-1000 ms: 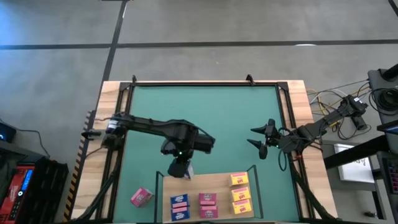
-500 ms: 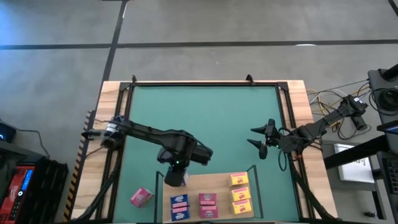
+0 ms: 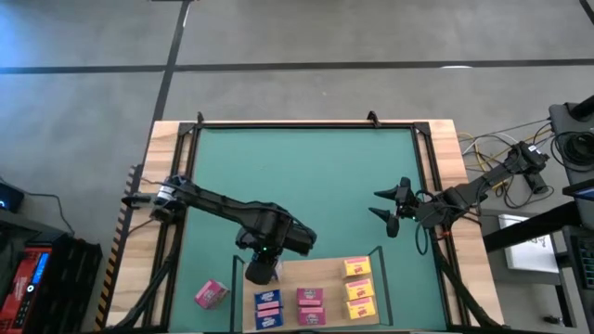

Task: Stack cereal on shelf
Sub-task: Put the blue cereal box on the shelf aligned with the other blue cereal boxes

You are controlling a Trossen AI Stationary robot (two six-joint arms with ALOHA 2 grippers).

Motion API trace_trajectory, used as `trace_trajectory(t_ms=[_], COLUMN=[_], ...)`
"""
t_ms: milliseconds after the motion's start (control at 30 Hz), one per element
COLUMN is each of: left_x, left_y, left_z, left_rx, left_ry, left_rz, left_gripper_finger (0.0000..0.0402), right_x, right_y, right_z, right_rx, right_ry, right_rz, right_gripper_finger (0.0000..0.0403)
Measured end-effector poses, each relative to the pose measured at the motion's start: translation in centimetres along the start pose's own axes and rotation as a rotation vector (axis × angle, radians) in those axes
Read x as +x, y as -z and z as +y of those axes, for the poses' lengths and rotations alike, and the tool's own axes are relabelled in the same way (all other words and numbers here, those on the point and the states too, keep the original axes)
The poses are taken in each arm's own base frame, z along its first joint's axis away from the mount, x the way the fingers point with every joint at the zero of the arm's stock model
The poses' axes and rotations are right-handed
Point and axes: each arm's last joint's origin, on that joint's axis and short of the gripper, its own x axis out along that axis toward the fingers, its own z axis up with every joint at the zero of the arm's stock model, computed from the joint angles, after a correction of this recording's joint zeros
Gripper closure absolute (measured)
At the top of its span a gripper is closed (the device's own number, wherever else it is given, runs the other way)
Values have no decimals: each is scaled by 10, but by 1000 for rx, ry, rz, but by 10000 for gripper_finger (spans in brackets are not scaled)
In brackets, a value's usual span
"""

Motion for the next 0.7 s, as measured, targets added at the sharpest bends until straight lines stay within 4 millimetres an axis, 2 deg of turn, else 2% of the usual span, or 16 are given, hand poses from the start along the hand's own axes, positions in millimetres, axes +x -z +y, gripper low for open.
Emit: trace_trajectory(t_ms=[700], left_x=[5], left_y=[0], left_z=[6], left_rx=[18], left_ry=[11], left_rz=[-7], left_gripper_finger=[296], right_x=[0], right_y=[0], right_z=[0], right_rx=[0], right_ry=[0], right_rz=[0], right_gripper_finger=[138])
